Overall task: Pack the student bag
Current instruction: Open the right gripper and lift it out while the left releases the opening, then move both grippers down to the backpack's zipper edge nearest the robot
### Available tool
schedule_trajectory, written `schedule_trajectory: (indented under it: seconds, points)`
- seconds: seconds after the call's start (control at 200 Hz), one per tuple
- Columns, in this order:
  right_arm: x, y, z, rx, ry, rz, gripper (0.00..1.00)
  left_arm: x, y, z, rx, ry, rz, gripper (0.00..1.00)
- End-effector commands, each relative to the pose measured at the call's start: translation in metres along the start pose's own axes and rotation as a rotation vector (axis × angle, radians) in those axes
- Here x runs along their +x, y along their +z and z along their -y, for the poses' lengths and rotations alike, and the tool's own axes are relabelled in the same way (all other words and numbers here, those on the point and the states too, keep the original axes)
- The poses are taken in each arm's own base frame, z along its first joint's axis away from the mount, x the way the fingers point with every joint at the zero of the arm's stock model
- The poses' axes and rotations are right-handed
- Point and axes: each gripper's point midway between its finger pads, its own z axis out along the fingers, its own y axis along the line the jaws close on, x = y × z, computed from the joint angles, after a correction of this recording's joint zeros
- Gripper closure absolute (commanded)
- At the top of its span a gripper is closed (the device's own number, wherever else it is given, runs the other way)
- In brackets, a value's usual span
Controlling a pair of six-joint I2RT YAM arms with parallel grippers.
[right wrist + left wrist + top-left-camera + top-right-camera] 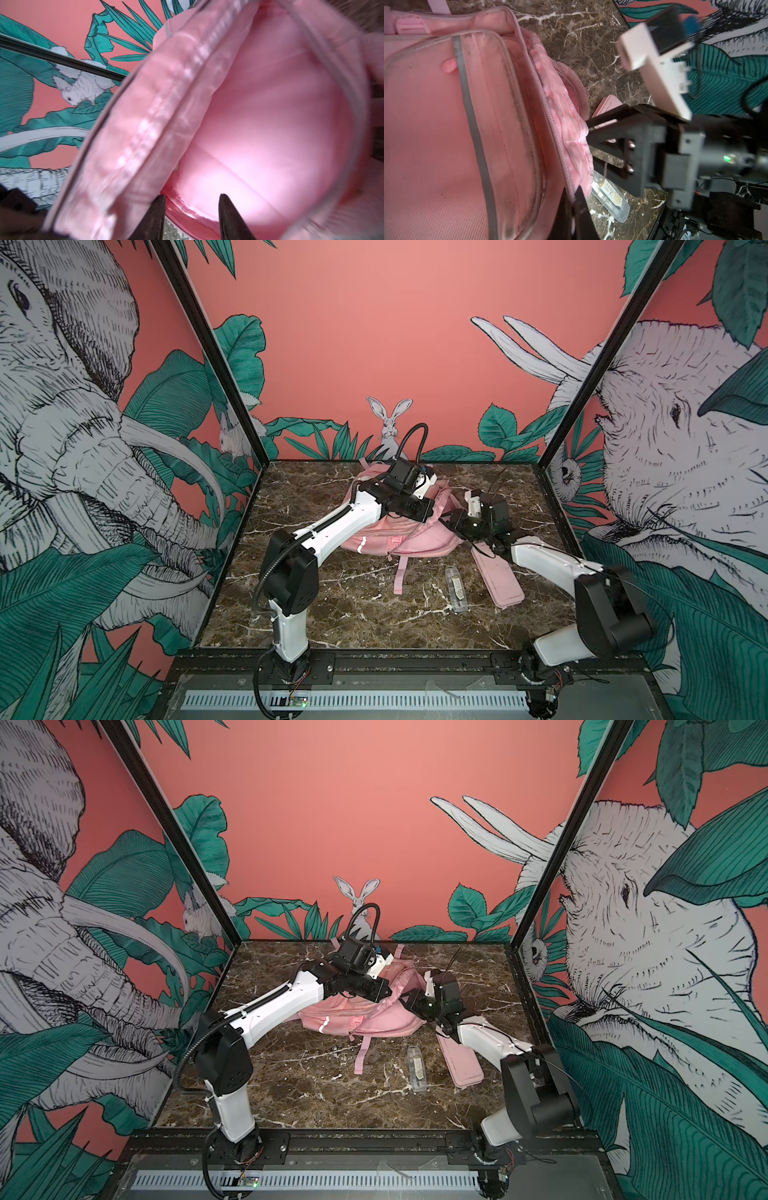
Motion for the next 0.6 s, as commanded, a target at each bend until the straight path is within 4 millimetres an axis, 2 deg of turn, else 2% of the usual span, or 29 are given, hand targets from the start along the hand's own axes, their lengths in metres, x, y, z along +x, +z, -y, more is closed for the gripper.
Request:
schedule_trajectory:
  seconds: [0.0, 0.13, 0.22, 0.275, 0.32, 0.43, 0.595]
  points:
    - [0.018, -0.022, 0.035, 0.194, -0.100, -0.031, 0.58, -0.013, 0.001, 0.016, 0.042, 0.027, 0.020, 1.00]
    - [0.024, -0.042, 0.043, 0.257, -0.138, -0.015, 0.57, 0.000, 0.017, 0.018, 0.046, 0.027, -0.034, 0.97]
    - [0.031, -0.049, 0.043, 0.264, -0.157, -0.016, 0.56, 0.008, 0.022, 0.019, 0.062, 0.019, -0.068, 0.87]
    - [0.035, -0.050, 0.041, 0.265, -0.174, -0.020, 0.56, 0.011, 0.023, 0.019, 0.062, 0.020, -0.081, 0.77]
    - [0.038, -0.050, 0.040, 0.270, -0.190, -0.027, 0.56, 0.013, 0.020, 0.017, 0.056, 0.024, -0.082, 0.70]
    - [0.045, -0.048, 0.031, 0.267, -0.229, -0.044, 0.55, 0.016, 0.009, 0.015, 0.031, 0.040, -0.063, 0.62]
    - [0.057, -0.038, 0.009, 0.250, -0.302, -0.069, 0.55, 0.023, -0.016, -0.001, -0.025, 0.006, -0.016, 0.60]
